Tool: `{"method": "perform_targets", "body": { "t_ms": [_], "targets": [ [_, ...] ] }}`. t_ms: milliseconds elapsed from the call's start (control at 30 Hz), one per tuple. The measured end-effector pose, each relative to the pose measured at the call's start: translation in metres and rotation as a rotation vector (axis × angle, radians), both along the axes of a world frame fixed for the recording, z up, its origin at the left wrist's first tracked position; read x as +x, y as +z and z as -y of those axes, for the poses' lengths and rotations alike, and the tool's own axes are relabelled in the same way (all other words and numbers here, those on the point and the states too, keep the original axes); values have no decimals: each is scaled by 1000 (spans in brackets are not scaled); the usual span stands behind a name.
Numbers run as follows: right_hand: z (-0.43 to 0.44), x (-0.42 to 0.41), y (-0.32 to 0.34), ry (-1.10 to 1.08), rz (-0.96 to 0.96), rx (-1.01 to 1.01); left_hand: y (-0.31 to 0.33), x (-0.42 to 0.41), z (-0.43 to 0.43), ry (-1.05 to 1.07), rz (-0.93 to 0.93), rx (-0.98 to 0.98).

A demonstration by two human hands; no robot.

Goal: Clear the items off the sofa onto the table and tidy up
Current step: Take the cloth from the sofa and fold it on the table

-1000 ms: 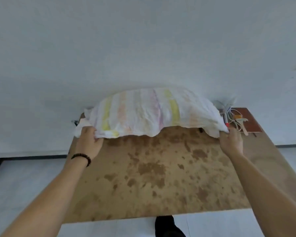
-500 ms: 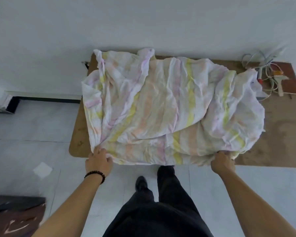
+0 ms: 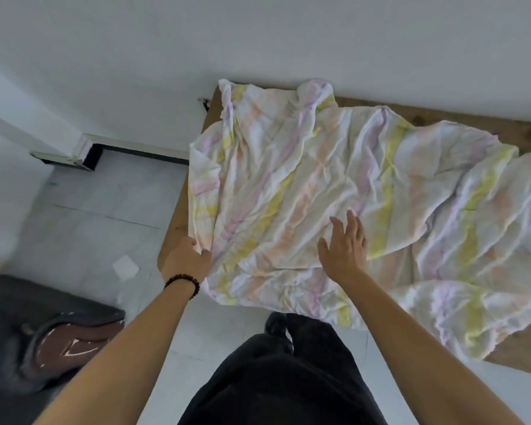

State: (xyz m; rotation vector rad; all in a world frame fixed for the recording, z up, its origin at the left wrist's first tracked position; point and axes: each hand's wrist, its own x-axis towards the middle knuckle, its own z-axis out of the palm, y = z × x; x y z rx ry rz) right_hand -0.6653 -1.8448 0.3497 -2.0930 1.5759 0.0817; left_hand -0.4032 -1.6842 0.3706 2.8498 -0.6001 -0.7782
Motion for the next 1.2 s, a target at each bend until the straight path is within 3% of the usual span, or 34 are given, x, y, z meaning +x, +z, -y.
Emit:
{"method": "perform_targets", "body": {
  "t_ms": [200,333,567,700,767,833,933,1100,1200],
  "targets": [
    [50,81,-31,402,40,14,3,31,59,-105,93,-85],
    [47,92,-66,504,-57,11,-9,53,100,-184,160,-102],
    [39,98,-76,423,-49,-61,-46,93,141,-213,137,-79],
    [33,151,-52,18,-89,-27,-42,127,131,-151,50,-251],
    [34,198,-34,-137,-77,-166,-38,150,113,-131,-14,-305],
    [38,252,-20,-74,65,-304,-38,173,87,-160,-32,-316],
    [48,332,-10,108,191,-227,-43,201,46,-163,-54,-316],
    [44,409,-26,277,-97,-35,-55,223,-9,-30,-85,-279],
    [35,411,-38,374,-167,-67,-68,226,-33,-9,-81,-195]
  ]
}}
